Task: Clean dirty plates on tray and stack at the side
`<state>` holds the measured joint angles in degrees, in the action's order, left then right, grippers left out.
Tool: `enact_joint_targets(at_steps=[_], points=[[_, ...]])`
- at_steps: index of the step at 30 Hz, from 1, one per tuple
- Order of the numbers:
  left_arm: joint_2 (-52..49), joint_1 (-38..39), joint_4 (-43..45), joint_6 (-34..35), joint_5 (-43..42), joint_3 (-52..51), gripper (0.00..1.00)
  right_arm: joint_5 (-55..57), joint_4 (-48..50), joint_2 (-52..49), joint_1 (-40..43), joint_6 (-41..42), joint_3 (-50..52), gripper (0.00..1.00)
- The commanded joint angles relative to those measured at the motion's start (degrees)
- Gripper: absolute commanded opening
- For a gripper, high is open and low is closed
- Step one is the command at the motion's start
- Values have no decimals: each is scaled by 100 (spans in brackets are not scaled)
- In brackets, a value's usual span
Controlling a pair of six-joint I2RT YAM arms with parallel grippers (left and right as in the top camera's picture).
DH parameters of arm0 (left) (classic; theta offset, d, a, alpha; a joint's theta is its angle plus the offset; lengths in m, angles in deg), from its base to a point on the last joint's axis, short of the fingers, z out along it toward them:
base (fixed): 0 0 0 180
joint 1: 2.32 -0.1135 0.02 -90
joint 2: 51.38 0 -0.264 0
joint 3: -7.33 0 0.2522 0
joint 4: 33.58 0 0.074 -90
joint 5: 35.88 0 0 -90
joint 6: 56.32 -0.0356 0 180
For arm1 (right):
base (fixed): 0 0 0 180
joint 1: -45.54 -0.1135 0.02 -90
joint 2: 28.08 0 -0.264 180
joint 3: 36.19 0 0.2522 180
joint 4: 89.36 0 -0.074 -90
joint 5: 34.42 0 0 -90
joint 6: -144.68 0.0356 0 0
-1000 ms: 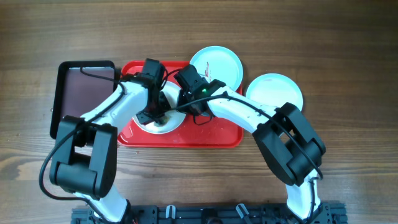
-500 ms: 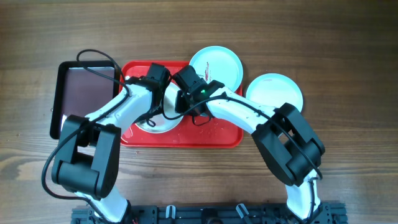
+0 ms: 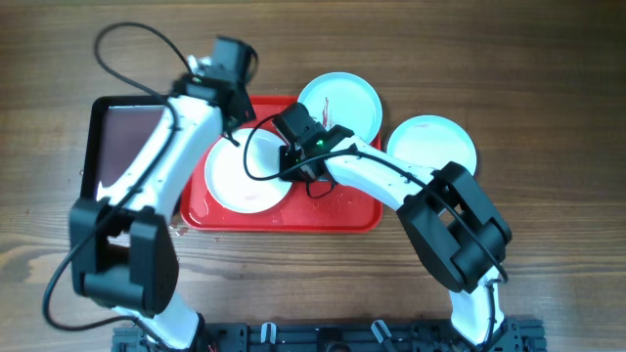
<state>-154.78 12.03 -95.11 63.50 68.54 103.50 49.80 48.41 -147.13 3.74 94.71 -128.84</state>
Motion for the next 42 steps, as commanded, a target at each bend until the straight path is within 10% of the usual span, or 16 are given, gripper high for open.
enact_joint_targets(at_steps=[1, 10, 14, 16, 23, 42], points=[[216, -378, -61, -136, -870, 243, 4, -199, -48, -199, 9, -761, 61, 4], [208, -623, -428, -133, -925, 122, 4, 258, 767, -317, 9, -1191, 63, 29], [199, -623, -411, -133, -927, 35, 4, 140, 846, -437, 9, -1292, 63, 25], [195, -623, -400, -133, -925, -7, 4, 13, 815, -433, 9, -1309, 61, 6], [181, -627, -396, 170, -981, -35, 4, -46, 658, -7, 24, -1502, 46, 4], [122, -903, -372, 363, -1910, -35, 4, 6081, -1298, 1853, -1049, -2651, 48, 4]])
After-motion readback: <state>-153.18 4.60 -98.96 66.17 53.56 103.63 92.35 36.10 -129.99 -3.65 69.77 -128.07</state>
